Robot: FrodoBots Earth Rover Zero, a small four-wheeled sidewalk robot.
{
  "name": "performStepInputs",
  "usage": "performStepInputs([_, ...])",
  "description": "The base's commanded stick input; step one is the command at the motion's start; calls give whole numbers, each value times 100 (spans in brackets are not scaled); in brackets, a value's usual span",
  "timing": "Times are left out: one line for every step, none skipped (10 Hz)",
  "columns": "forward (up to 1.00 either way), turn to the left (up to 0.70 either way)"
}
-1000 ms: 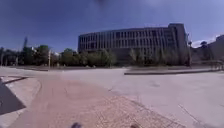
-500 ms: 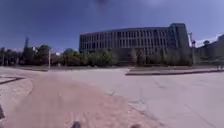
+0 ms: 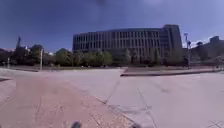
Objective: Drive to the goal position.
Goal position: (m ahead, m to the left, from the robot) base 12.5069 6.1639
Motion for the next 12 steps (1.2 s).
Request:
performStepInputs([85, 3])
performStepInputs([85, 3])
performStepInputs([85, 3])
performStepInputs([85, 3])
performStepInputs([85, 3])
performStepInputs([85, 3])
performStepInputs([85, 3])
performStepInputs([85, 3])
performStepInputs([85, 3])
performStepInputs([85, 3])
performStepInputs([85, 3])
performStepInputs([85, 3])
